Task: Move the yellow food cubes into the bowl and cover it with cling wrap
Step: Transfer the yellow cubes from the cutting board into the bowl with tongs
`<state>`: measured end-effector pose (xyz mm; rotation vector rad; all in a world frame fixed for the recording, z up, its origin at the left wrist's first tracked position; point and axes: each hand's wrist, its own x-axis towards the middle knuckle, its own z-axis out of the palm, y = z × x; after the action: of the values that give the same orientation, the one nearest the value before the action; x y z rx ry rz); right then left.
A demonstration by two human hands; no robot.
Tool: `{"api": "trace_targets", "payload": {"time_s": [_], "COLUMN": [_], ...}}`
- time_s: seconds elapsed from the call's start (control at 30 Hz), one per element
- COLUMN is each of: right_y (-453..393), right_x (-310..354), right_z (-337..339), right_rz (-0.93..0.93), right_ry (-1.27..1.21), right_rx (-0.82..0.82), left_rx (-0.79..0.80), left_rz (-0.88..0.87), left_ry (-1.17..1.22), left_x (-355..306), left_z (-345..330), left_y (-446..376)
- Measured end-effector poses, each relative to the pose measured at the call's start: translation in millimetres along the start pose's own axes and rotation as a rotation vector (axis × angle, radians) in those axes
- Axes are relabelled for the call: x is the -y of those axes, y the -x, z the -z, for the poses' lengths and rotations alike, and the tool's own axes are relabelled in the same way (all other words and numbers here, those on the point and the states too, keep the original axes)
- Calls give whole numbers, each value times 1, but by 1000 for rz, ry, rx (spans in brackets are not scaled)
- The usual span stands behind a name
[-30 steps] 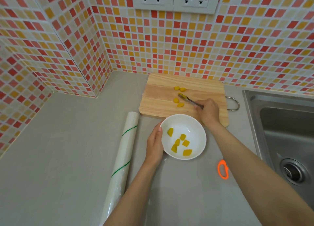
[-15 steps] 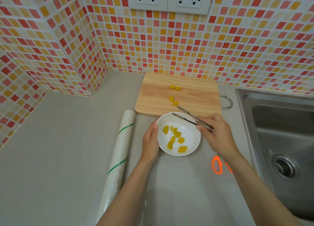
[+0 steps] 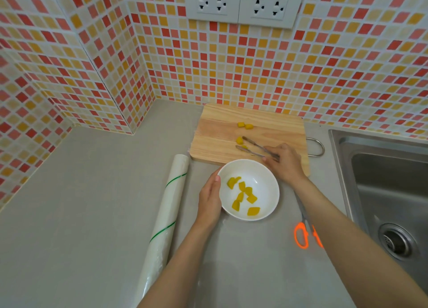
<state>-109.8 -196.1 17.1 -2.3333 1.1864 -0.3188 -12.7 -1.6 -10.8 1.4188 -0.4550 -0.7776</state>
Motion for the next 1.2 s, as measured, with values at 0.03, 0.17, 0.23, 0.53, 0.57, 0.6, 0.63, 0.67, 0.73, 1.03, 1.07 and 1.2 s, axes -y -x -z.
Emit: {"api": "trace_targets", "payload": {"time_s": [0.03, 0.17, 0.23, 0.53, 0.57, 0.6, 0.63, 0.67, 0.73, 1.03, 1.07, 1.2], "right_y": [-3, -10, -9, 51, 64, 77, 88, 99, 114, 90, 80, 27], "right_x": [1, 5, 6, 2, 1, 0, 0, 0, 2, 4, 3, -1], "right_z": [-3, -13, -15, 17, 22, 26, 29, 31, 33, 49, 49, 42], "right_rz": [16, 49, 40, 123, 140, 152, 158, 155, 149, 80, 65, -32], "right_ry": [15, 0, -31, -238, -233, -219, -191, -149, -73, -61, -55, -26], "right_rx": [10, -43, -79, -266, -266, -258, -243, -233, -214, -265, -266, -221], "left_rx": [-1, -2, 0, -3, -3, -3, -6, -3, -3, -4, -6, -6], "left_rz": [3, 9, 10, 8, 3, -2, -10, -14, -18, -17, -16, -12], "left_ry": [0, 6, 11, 1, 3, 1, -1, -1, -4, 13, 13, 8], "left_x": [0, 1, 1, 2, 2, 2, 1, 1, 1, 0, 0, 0], "left_z": [0, 0, 0, 0, 0, 0, 1, 0, 1, -1, -1, -1], "left_y": [0, 0, 0, -1, -1, -1, -2, -1, 0, 2, 1, 1]}}
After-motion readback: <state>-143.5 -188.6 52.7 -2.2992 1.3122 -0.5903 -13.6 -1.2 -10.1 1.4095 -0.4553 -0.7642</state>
